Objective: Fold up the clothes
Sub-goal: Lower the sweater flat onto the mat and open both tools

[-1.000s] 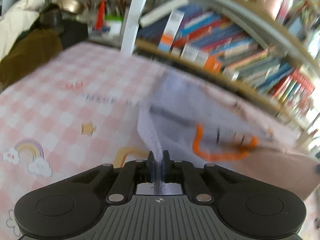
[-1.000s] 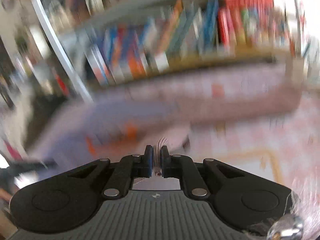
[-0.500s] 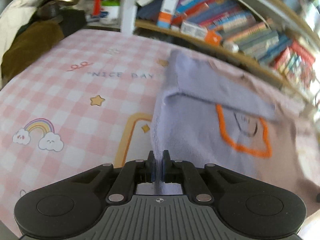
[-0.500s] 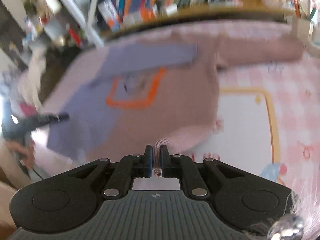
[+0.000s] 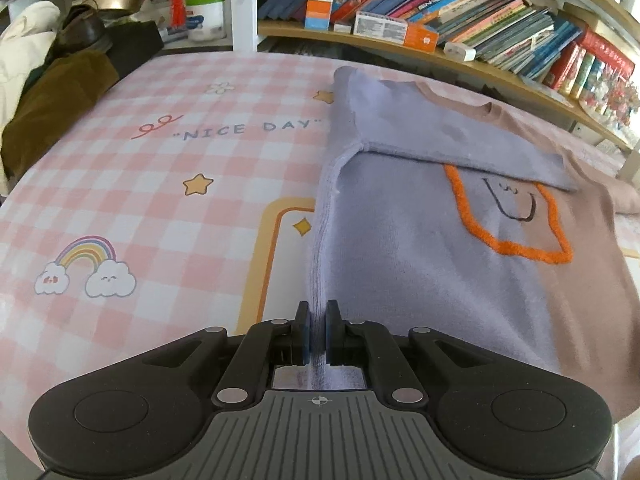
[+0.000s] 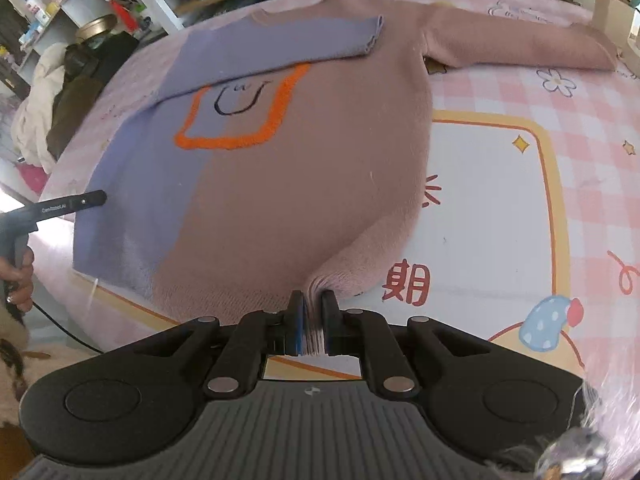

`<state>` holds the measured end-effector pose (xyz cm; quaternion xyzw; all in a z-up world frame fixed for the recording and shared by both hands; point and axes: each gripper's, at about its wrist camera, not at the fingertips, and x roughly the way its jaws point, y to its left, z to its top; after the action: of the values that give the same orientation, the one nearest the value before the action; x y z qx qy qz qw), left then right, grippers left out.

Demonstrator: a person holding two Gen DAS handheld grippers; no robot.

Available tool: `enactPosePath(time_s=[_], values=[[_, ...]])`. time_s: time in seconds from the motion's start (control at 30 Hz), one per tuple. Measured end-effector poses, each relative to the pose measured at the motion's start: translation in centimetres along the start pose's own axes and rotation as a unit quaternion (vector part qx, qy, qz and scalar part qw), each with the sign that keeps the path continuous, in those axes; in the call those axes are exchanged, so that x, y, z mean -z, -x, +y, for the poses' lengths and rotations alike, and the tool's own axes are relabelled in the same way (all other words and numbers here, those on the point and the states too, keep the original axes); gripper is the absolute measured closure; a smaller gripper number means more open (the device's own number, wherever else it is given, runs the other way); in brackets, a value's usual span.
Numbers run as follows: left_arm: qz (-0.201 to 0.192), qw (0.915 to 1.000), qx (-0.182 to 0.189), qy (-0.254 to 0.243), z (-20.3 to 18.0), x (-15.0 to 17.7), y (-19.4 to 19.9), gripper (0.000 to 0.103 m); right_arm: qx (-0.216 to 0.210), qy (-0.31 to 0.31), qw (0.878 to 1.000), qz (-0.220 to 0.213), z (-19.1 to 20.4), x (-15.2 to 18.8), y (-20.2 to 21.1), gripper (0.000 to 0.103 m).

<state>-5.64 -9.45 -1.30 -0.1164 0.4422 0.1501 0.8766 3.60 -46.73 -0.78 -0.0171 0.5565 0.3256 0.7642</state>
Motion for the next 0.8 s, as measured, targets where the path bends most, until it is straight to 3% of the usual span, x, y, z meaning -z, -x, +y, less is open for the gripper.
enactPosePath(time_s=[0.1, 0.2, 0.3, 0.37, 0.43, 0.47, 0.67, 0.8], values=[[0.003, 0.9998, -0.012, -0.018, -0.5, -0.3, 0.2, 0.090, 0.002, 0.005, 1.000, 0.006, -0.1, 0.0, -0.1, 0.094], [-0.011, 0.9994, -0.025, -0.023, -0.3, -1.1, 1.3, 0.087, 0.007, 0.011, 1.000, -0.014, 0.0, -0.1, 0.8, 0.083], [-0.047, 0.9962, -0.055, -0.048, -1.2, -2.6, 3.0, 0.085, 0.013, 0.008, 0.999, -0.051, -0.3, -0.8, 2.0, 0.077], [-0.075, 0.9931, -0.055, -0.071, -2.6, -3.8, 3.8, 0.081, 0.018, 0.002, 0.997, -0.078, -0.8, -1.5, 2.6, 0.073], [-0.094, 0.9904, -0.035, -0.094, -4.7, -4.9, 4.1, 0.065, 0.025, -0.004, 0.994, -0.102, -1.2, -2.1, 2.8, 0.069], [-0.102, 0.9887, -0.022, -0.108, -6.0, -5.2, 3.9, 0.063, 0.032, -0.005, 0.993, -0.111, -1.4, -2.5, 2.7, 0.069], [-0.113, 0.9683, 0.053, -0.217, -14.5, -6.2, 0.8, 0.063, 0.038, -0.027, 0.990, -0.135, -2.3, -3.4, 1.0, 0.069], [-0.116, 0.9544, 0.082, -0.263, -19.2, -7.0, -1.5, 0.063, 0.039, -0.035, 0.989, -0.138, -2.5, -3.0, 0.3, 0.069]])
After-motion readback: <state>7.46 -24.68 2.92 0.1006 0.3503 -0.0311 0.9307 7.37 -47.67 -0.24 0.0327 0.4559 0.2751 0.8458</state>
